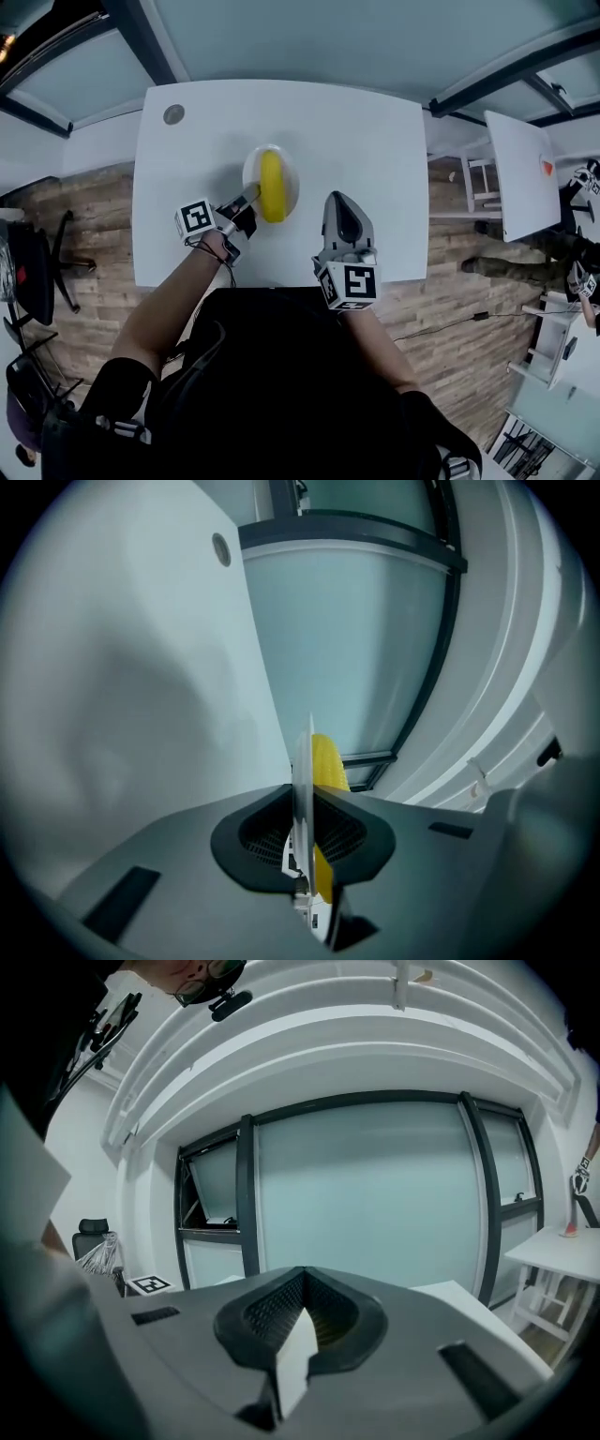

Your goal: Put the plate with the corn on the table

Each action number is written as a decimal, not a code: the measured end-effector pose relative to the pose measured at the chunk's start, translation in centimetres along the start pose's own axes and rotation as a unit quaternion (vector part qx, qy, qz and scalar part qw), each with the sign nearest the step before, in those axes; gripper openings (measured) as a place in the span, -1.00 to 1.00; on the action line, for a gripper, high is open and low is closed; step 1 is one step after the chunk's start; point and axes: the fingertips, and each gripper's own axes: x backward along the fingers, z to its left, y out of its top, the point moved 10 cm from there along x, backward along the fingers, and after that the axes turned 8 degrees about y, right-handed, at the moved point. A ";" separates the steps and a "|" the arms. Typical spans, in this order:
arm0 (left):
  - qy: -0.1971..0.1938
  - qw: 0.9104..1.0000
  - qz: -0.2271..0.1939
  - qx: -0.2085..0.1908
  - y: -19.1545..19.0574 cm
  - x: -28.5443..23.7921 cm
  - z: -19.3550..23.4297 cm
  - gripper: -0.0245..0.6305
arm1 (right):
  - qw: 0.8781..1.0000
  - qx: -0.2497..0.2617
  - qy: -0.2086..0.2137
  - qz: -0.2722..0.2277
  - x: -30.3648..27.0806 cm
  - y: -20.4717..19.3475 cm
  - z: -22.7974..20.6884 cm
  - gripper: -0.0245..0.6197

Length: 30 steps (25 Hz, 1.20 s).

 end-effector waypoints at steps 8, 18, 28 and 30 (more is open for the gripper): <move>0.089 0.996 0.004 0.010 2.0 -5.0 4.4 -0.81 | 0.999 0.000 0.009 0.031 -0.6 -0.8 -0.4 -0.91; 0.264 0.953 0.009 -0.149 1.6 -4.7 1.0 -0.17 | 0.999 -0.009 0.013 0.035 -1.1 -0.9 -1.4 -0.91; 0.133 0.890 -0.083 -0.428 -0.9 2.3 -8.5 -0.52 | 0.996 -0.023 0.078 0.027 -2.5 -0.8 2.0 -0.91; 0.108 0.842 -0.123 -0.514 -1.7 3.9 -11.5 -0.92 | 0.996 -0.022 0.081 0.021 -2.7 -0.8 2.7 -0.91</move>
